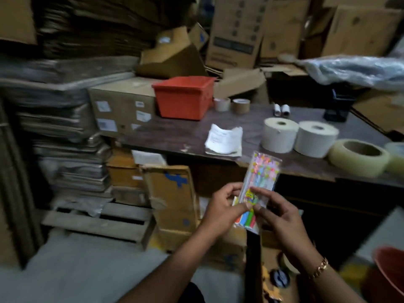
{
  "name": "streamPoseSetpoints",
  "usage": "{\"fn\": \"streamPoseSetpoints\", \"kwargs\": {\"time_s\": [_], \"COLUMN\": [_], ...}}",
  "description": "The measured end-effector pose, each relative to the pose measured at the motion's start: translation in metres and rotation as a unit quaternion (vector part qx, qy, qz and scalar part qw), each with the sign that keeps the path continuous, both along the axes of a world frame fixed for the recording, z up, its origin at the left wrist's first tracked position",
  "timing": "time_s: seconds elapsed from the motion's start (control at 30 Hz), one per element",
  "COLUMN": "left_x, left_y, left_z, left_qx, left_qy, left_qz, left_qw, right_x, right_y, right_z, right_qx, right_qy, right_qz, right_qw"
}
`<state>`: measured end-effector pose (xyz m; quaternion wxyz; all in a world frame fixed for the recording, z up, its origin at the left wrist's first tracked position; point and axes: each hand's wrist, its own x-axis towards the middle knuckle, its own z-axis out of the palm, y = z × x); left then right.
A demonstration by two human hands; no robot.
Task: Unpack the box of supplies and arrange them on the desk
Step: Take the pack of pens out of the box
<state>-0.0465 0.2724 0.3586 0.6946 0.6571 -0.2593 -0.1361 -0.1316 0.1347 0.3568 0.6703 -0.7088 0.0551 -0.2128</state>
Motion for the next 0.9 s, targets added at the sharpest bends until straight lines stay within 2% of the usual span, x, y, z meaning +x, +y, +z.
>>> {"fn": "streamPoseSetpoints", "kwargs": {"time_s": [0.1,0.17,0.27,0.37,0.4,0.47,0.5,0.53,0.6,0.73,0.8,0.9], "left_x": [0.044,0.089,0.149,0.187,0.197,0.218,0.227,0.229,0.219,0.172,0.141,0.090], "left_y": [0.042,0.065,0.081,0.077,0.075,0.070,0.068,0.066,0.062,0.044,0.025,-0.016], "left_z": [0.054,0.087,0.118,0.122,0.120,0.109,0.104,0.101,0.101,0.091,0.080,0.046], "left_qx": [-0.021,-0.005,0.072,0.181,0.252,0.430,0.482,0.499,0.476,0.337,0.273,0.213], "left_qy": [-0.049,-0.034,-0.010,-0.004,-0.023,-0.071,-0.088,-0.092,-0.149,-0.367,-0.435,-0.498], "left_qz": [0.086,0.152,0.198,0.206,0.202,0.198,0.201,0.206,0.252,0.369,0.347,0.246], "left_qw": [0.995,0.988,0.977,0.962,0.946,0.878,0.848,0.837,0.830,0.785,0.784,0.804], "right_x": [0.034,0.053,0.079,0.088,0.087,0.077,0.071,0.065,0.055,0.039,0.032,0.021], "right_y": [0.020,0.029,0.035,0.036,0.036,0.032,0.028,0.023,0.008,-0.031,-0.048,-0.069], "right_z": [0.037,0.058,0.075,0.079,0.077,0.068,0.061,0.053,0.038,0.010,-0.004,-0.030], "right_qx": [-0.052,-0.067,-0.091,-0.118,-0.126,-0.135,-0.138,-0.142,-0.142,-0.119,-0.100,-0.074], "right_qy": [-0.052,-0.044,-0.004,0.023,0.030,0.045,0.057,0.071,0.094,0.134,0.157,0.197], "right_qz": [0.008,0.025,0.043,0.060,0.069,0.085,0.089,0.088,0.075,0.045,0.031,0.005], "right_qw": [0.997,0.997,0.995,0.991,0.989,0.986,0.985,0.983,0.982,0.983,0.982,0.978]}}
